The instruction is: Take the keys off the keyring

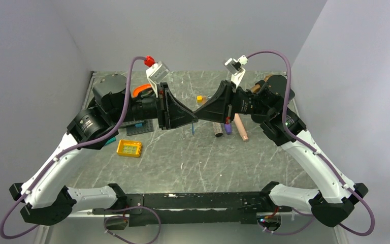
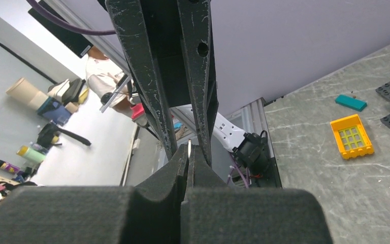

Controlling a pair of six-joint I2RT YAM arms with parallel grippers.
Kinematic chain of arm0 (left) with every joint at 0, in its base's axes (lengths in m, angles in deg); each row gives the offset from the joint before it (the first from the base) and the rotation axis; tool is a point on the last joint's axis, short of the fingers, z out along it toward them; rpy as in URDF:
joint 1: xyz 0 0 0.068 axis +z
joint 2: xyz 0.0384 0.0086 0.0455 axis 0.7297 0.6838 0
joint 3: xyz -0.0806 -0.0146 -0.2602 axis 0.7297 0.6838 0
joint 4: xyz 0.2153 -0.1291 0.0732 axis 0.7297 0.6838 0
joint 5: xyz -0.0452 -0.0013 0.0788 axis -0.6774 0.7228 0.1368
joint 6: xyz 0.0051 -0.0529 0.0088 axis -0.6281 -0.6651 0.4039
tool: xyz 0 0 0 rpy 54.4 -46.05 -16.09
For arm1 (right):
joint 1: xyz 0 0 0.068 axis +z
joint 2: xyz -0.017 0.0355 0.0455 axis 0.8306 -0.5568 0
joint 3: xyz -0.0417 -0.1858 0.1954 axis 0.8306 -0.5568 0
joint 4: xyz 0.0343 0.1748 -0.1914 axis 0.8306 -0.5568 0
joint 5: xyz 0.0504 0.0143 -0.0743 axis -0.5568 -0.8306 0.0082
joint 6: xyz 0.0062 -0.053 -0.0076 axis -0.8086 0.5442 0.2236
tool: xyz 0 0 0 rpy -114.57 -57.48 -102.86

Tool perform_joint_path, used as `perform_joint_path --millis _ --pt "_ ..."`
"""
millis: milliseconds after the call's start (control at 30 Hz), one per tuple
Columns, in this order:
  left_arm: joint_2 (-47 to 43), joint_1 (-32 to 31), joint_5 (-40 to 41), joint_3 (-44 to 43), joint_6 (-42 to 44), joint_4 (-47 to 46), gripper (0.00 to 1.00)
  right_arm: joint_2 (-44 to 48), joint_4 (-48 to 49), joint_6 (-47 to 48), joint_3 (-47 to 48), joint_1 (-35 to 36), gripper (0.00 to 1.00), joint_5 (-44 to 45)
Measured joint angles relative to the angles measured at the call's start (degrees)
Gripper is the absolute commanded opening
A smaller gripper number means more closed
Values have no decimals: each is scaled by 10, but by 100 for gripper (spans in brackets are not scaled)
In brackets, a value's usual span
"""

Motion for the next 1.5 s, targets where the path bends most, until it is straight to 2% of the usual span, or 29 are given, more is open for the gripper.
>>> perform_joint_path --millis 100,267,467,833,1133,1333,1500 --pt "3 0 -1 -10 13 16 28 -1 -2 0 0 1 0 0" --pt "15 0 -6 -38 41 55 44 -1 -5 0 1 2 0 1" --pt "15 0 -7 -51 61 88 47 -3 -8 0 2 1 0 3" --pt "10 0 -6 -56 75 109 30 -7 -8 -6 3 1 0 3" --pt "10 0 5 -56 75 108 24 -9 -8 -9 4 2 0 2" --pt "12 0 14 -56 76 110 15 -9 -8 -8 4 2 0 0" --pt "12 0 29 -55 73 109 0 -9 -5 -9 4 2 0 1"
